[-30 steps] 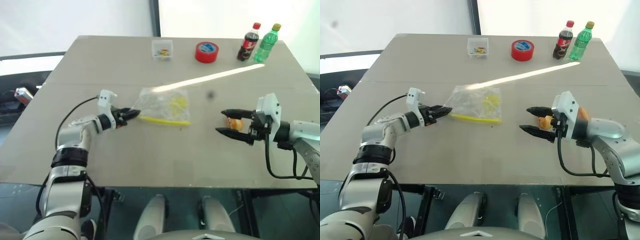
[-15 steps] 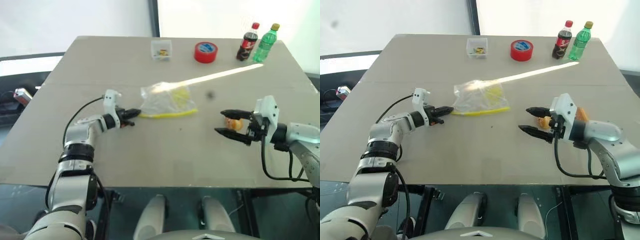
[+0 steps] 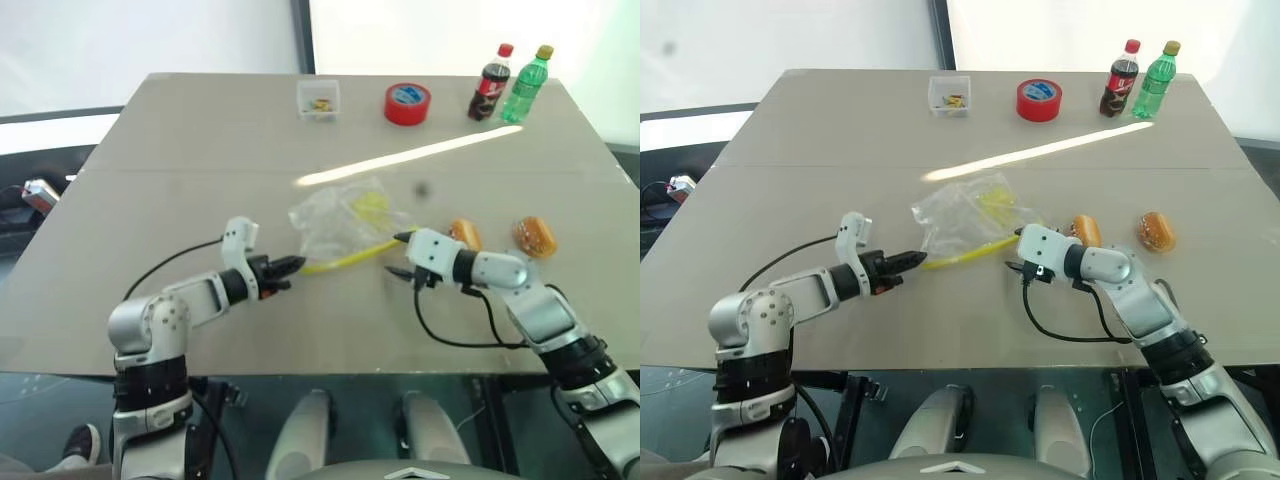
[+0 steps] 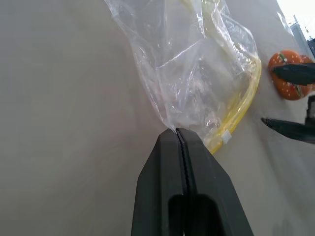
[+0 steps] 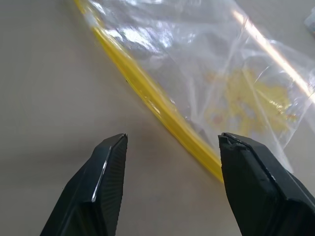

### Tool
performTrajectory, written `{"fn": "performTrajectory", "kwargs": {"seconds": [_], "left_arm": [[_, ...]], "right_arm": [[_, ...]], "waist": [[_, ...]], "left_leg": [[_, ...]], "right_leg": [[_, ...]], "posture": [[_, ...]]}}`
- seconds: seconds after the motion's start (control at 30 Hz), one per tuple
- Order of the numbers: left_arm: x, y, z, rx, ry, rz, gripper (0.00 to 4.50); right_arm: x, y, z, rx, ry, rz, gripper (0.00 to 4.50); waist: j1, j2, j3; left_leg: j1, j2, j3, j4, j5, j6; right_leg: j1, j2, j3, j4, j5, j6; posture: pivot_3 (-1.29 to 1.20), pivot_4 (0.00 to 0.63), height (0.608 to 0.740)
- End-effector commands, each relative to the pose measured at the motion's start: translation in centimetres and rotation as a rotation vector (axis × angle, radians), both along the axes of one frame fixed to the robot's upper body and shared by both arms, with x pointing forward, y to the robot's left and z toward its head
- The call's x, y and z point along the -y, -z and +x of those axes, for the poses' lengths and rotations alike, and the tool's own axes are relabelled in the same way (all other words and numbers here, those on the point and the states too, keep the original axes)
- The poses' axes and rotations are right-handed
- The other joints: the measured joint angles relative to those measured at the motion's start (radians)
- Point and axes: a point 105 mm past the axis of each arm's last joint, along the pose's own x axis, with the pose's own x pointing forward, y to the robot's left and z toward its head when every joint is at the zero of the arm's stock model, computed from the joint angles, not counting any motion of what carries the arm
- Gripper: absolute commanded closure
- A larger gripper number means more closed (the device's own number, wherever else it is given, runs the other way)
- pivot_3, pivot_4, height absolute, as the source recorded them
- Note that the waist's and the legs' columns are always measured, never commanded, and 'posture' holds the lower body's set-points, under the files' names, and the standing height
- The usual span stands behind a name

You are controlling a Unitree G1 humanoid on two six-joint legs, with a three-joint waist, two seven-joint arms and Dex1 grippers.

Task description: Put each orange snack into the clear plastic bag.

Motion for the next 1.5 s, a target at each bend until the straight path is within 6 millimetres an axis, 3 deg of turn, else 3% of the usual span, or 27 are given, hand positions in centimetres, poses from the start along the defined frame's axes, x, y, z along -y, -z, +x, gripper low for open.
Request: {"fn": "performTrajectory", "kwargs": {"seconds": [0.03, 0.07, 0.17, 0.3, 0.33, 0.53, 0.73, 0.8, 0.83, 0.93, 1.07, 1.1, 1.2, 1.33, 1.5], "left_arm": [[-0.1, -1.4, -0.8, 0.040, -0.005, -0.002, 4.48], [-0.2, -1.4, -0.9, 0.038, -0.006, -0.003, 4.48], [-0.7, -1.4, -1.2, 0.029, -0.011, 0.010, 4.50], [-1.2, -1.2, -1.3, 0.024, -0.018, 0.031, 4.50], [-1.3, -1.2, -1.2, 0.024, -0.016, 0.029, 4.50], [-1.1, -1.4, -1.2, 0.042, 0.018, 0.035, 4.50], [-1.3, -2.6, -0.3, 0.230, 0.074, 0.151, 4.50], [-1.9, -3.2, 0.6, 0.303, -0.001, 0.174, 3.72], [-2.2, -3.6, 1.1, 0.350, -0.041, 0.190, 3.32], [-3.4, -5.2, 3.0, 0.478, -0.170, 0.269, 3.32], [-1.3, -8.9, 3.2, 0.732, -0.115, 0.342, 3.32], [-0.8, -9.3, 3.1, 0.805, -0.085, 0.426, 3.32], [0.6, -7.9, 2.5, 0.941, 0.089, 0.724, 3.32], [1.8, -5.3, 1.5, 0.982, 0.227, 0.863, 3.32], [2.2, -3.7, 1.3, 1.001, 0.254, 0.917, 3.32]], "right_arm": [[-0.2, -1.1, 1.7, 0.079, 0.033, 0.011, 1.49], [-0.2, -1.1, 2.0, 0.086, 0.040, 0.011, 1.49], [-0.3, -1.4, 2.5, 0.105, 0.044, 0.022, 2.24], [-0.5, -1.7, 2.7, 0.113, 0.048, 0.049, 4.33], [-0.6, -1.7, 2.7, 0.114, 0.044, 0.051, 4.45], [-1.1, -1.9, 2.6, 0.119, 0.040, 0.066, 4.45], [-1.2, -3.0, 3.0, 0.152, 0.061, 0.087, 4.45], [-1.3, -3.6, 3.3, 0.173, 0.067, 0.087, 4.50], [-1.3, -3.8, 3.4, 0.181, 0.071, 0.084, 4.50], [-1.0, -3.8, 4.1, 0.199, 0.105, 0.052, 4.50], [-0.9, -3.6, 4.4, 0.230, 0.096, 0.012, 4.50], [-0.9, -3.6, 4.5, 0.229, 0.098, 0.014, 4.50], [-1.0, -3.6, 4.7, 0.224, 0.105, 0.019, 4.50], [-1.3, -3.8, 4.9, 0.226, 0.103, 0.027, 4.50], [-1.7, -4.0, 4.9, 0.228, 0.097, 0.034, 4.50]], "waist": [[0.000, 0.000, 0.000], [0.000, 0.000, 0.000], [0.001, 0.000, 0.000], [0.000, 0.000, 0.000], [-0.001, 0.000, 0.000], [-0.003, 0.000, 0.000], [-0.005, 0.000, 0.000], [-0.005, 0.000, 0.000], [-0.005, 0.000, 0.000], [-0.003, 0.000, 0.000], [0.001, 0.000, 0.000], [0.001, 0.000, 0.000], [-0.001, 0.000, 0.000], [-0.008, 0.001, 0.000], [-0.009, 0.001, 0.000]], "left_leg": [[0.000, 0.000, 0.000, 0.000, 0.000, 0.000], [0.000, 0.000, 0.000, 0.000, 0.001, -0.001], [0.000, 0.000, 0.000, 0.000, 0.001, -0.002], [0.000, -0.001, 0.000, 0.000, 0.001, -0.002], [0.000, -0.001, 0.001, 0.000, 0.001, -0.002], [0.000, -0.001, 0.000, 0.000, 0.001, -0.002], [0.000, -0.001, 0.001, -0.001, 0.001, -0.002], [0.000, 0.000, 0.001, -0.001, 0.001, -0.002], [0.000, 0.000, 0.001, -0.001, 0.001, -0.002], [0.000, 0.000, 0.001, -0.001, 0.001, -0.002], [0.000, -0.001, 0.001, -0.001, 0.001, -0.002], [0.000, -0.001, 0.001, -0.001, 0.001, -0.002], [0.000, -0.002, 0.002, -0.003, 0.001, -0.002], [0.000, -0.001, 0.003, -0.005, 0.001, -0.002], [-0.001, -0.001, 0.004, -0.006, 0.001, -0.001]], "right_leg": [[0.000, 0.000, 0.000, 0.000, 0.000, 0.000], [0.000, 0.001, -0.001, 0.000, 0.000, 0.000], [0.000, 0.001, -0.001, 0.000, 0.000, 0.000], [0.000, 0.001, -0.001, 0.000, 0.000, 0.000], [0.000, 0.001, -0.001, 0.000, 0.000, 0.000], [0.000, 0.001, -0.001, 0.000, 0.000, 0.000], [0.000, 0.001, 0.000, 0.000, 0.000, -0.001], [0.000, 0.000, 0.000, -0.001, 0.000, -0.001], [0.000, 0.000, 0.000, -0.001, 0.000, -0.001], [0.000, 0.000, 0.000, -0.001, 0.000, -0.001], [0.000, 0.000, -0.001, -0.001, 0.000, -0.001], [0.000, 0.000, -0.001, -0.001, 0.000, -0.001], [0.000, 0.000, 0.000, -0.002, 0.000, -0.001], [-0.002, 0.000, 0.002, -0.002, 0.000, -0.001], [-0.005, 0.001, 0.003, -0.001, 0.000, -0.001]], "posture": [[0.00, 0.150, 0.740], [0.00, 0.150, 0.740], [0.00, 0.150, 0.740], [0.00, 0.150, 0.740], [0.00, 0.150, 0.740], [0.00, 0.150, 0.740], [0.00, 0.150, 0.740], [0.00, 0.150, 0.740], [0.00, 0.150, 0.740], [0.00, 0.150, 0.740], [0.00, 0.150, 0.740], [0.00, 0.150, 0.740], [0.00, 0.150, 0.740], [0.00, 0.150, 0.740], [0.00, 0.150, 0.740]]}}
